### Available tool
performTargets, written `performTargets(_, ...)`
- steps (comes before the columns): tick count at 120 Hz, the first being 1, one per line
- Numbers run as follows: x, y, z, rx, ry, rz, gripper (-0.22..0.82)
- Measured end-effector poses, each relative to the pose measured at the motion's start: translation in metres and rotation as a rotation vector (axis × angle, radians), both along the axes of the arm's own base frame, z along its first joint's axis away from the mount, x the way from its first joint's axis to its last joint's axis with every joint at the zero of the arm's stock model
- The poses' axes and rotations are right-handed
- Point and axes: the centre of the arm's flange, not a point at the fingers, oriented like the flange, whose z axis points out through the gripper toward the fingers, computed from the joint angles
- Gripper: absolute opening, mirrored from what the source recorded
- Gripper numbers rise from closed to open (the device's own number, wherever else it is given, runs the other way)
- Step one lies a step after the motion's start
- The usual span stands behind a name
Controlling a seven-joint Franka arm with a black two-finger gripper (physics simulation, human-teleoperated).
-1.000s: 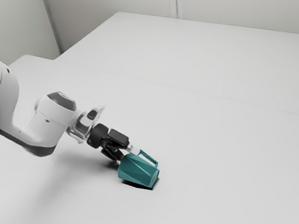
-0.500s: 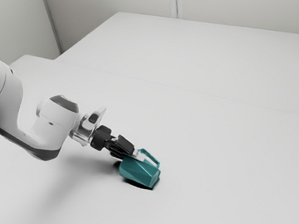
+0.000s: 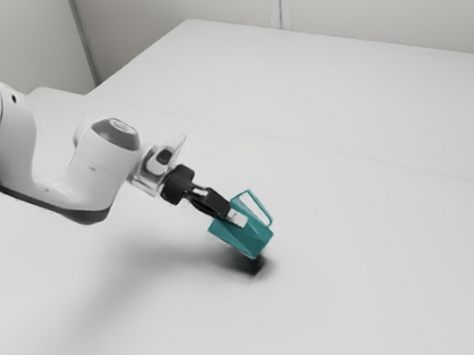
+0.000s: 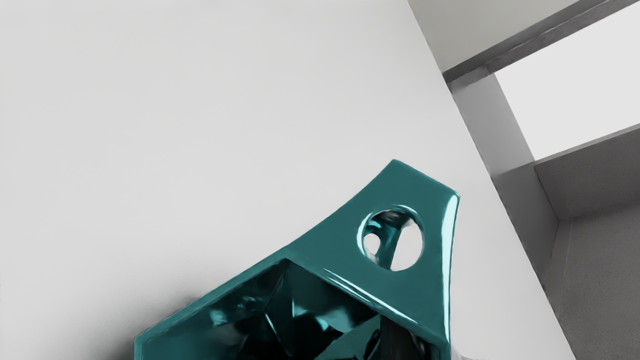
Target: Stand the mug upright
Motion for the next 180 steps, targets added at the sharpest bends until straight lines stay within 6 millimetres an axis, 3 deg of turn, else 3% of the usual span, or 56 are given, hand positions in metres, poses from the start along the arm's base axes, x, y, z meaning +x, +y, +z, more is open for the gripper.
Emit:
performTargets(9,0.023,-0.004,0.034,0.113,-0.067,-0.086,-0.17)
performTargets(20,0.040,0.005,0.056,0.293,-0.093,-0.173,-0.17)
performTargets(31,0.047,0.033,0.049,0.472,-0.039,-0.215,-0.17)
performTargets(38,0.059,0.052,0.057,0.608,-0.027,-0.238,-0.17)
performTargets(52,0.079,0.075,0.061,0.825,0.013,-0.249,-0.17)
performTargets(64,0.084,0.095,0.055,0.935,0.060,-0.193,-0.17)
performTargets(118,0.085,0.115,0.022,1.009,0.159,0.101,-0.16)
performTargets(140,0.087,0.116,0.024,1.002,0.177,0.178,0.21)
performTargets(151,0.088,0.114,0.030,0.997,0.177,0.210,0.35)
performTargets(159,0.095,0.110,0.055,0.992,0.151,0.237,0.42)
performTargets(169,0.114,0.083,0.148,0.990,0.068,0.261,0.48)
performTargets(180,0.108,0.040,0.239,0.996,0.029,0.246,0.52)
